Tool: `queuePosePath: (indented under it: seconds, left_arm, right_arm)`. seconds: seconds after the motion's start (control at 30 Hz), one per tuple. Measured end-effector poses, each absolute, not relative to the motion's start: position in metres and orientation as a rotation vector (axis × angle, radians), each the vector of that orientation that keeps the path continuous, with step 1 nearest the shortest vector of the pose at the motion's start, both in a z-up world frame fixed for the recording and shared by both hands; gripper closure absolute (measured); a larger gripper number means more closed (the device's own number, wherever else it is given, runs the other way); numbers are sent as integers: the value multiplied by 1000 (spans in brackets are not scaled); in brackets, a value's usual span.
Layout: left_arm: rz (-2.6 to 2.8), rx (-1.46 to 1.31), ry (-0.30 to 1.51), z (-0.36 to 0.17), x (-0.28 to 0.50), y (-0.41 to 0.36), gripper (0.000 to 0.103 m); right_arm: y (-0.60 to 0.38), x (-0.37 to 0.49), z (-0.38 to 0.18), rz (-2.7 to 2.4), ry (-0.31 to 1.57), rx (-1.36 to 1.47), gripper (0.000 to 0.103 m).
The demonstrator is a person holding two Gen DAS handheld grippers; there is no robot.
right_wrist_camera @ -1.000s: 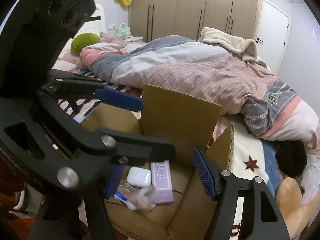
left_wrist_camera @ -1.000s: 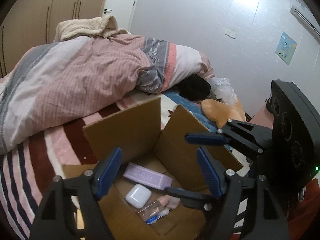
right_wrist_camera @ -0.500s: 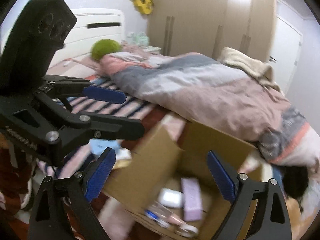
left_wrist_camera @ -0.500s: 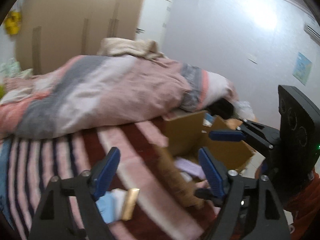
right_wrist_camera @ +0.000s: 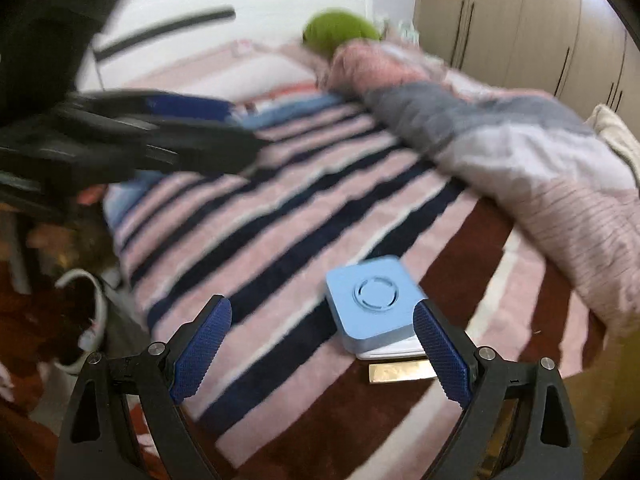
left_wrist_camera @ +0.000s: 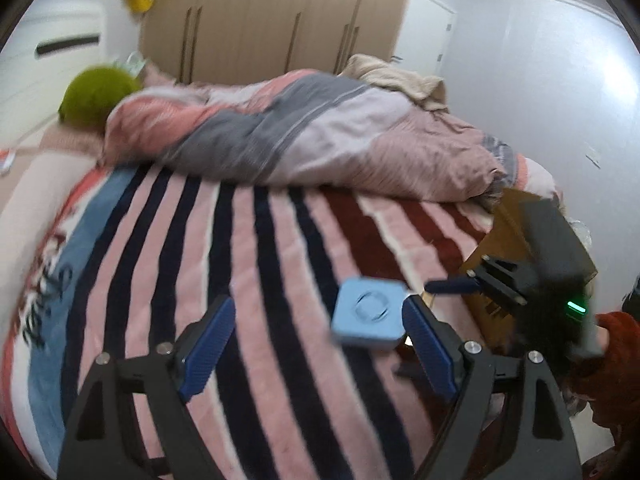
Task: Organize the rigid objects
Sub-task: 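Reach the right tool to the light-blue square case and grasp it, then lift the blue case into the cardboard box and release it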
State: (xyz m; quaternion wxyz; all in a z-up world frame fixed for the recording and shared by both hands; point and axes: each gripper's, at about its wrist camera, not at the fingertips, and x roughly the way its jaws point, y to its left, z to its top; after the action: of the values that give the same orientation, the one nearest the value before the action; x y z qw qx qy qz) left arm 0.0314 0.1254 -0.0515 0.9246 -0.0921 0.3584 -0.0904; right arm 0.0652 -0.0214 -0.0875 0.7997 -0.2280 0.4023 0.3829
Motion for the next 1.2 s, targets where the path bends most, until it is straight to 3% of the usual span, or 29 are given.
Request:
queuePosePath:
  seconds: [0.37, 0.67, 1.0, 1.2]
  left_arm:
    - [-174, -256, 795, -92, 18, 151, 20]
    - [-238, -273, 796, -87, 28, 142, 20]
    - [-251, -274, 798, -82, 31, 128, 20]
    - [-246, -270, 821, -86, 28, 126, 20]
  right_arm:
    - [-6, 130, -162, 705, 959, -552, 6]
    - [-11, 102, -136, 761, 859, -513, 19]
    - [-11, 67, -144, 875, 983, -488, 21]
    - [-11, 50, -150, 854, 911, -539, 23]
